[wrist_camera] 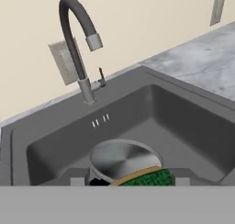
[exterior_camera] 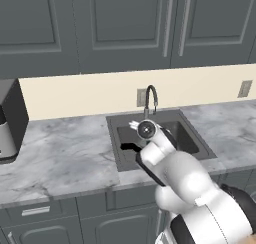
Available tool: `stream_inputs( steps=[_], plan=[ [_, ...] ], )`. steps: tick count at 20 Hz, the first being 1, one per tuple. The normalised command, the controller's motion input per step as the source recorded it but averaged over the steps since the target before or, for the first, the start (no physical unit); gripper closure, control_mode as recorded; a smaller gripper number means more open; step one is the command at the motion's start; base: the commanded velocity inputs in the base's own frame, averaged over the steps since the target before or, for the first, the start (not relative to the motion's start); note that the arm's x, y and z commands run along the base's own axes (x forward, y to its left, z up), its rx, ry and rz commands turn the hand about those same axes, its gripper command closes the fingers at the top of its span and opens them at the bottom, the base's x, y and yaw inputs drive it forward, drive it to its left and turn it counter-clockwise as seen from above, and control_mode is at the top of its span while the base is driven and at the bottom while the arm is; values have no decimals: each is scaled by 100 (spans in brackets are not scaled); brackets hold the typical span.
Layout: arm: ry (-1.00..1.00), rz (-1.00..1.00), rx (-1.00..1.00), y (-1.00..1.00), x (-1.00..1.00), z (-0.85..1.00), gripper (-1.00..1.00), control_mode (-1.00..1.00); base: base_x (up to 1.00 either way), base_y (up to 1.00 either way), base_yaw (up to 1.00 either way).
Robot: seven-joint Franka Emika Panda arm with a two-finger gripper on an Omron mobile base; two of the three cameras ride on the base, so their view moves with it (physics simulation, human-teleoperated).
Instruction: Pick the pan and sponge and place them into the sink. Then turn on the water.
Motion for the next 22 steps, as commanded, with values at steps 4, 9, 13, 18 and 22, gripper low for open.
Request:
stream_inputs(
  steps=[4,9,13,18,22],
  plan=[
    [0,0,3,-15,18,-7,100,-100,0,0,0],
    [0,0,5,-13,20,-11,100,-100,0,0,0],
    [0,0,3,-16,18,-11,100,-100,0,0,0],
    [0,0,2,-15,10,-13,100,-100,0,0,0],
    [0,0,1,-13,11,-15,100,-100,0,0,0]
  ],
)
